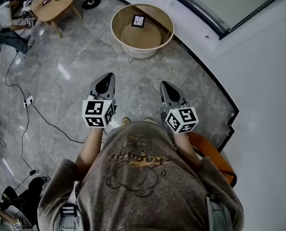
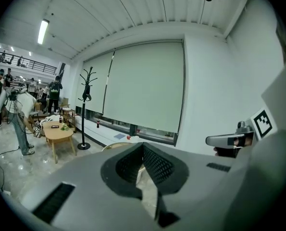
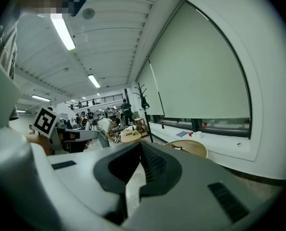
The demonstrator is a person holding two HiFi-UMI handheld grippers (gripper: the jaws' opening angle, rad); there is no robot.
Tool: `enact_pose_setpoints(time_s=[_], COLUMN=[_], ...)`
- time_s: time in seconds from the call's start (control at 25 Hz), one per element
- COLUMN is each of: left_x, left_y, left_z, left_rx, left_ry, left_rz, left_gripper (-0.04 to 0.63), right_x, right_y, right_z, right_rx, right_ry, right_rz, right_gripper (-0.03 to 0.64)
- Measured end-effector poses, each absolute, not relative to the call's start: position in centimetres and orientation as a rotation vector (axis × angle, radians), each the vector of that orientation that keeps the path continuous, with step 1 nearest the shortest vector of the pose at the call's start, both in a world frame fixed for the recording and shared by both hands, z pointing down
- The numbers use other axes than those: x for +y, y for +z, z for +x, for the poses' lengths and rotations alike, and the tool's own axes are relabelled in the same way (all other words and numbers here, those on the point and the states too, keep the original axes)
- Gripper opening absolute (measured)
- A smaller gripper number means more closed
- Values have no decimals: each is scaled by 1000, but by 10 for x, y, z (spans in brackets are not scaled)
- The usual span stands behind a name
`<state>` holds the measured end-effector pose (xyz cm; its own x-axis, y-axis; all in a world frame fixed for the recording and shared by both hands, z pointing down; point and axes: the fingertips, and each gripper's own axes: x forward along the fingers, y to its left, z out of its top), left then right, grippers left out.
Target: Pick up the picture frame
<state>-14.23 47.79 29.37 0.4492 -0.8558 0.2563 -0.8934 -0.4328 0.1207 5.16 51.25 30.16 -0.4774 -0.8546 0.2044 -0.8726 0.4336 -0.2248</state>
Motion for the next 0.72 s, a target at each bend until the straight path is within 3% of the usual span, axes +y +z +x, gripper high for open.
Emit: enact_pose_setpoints(time_s=[0.72], left_x=[429], left_y=[315], left_z=[-165], left_rx=[-1449], left_ry=[228], left_rz=[2475], left_gripper=[17], right_x=[482], right_y=[329], right_z=[23], right_rx=[-2564], right_ry=[495], right_rz=[1649], right_gripper=[17])
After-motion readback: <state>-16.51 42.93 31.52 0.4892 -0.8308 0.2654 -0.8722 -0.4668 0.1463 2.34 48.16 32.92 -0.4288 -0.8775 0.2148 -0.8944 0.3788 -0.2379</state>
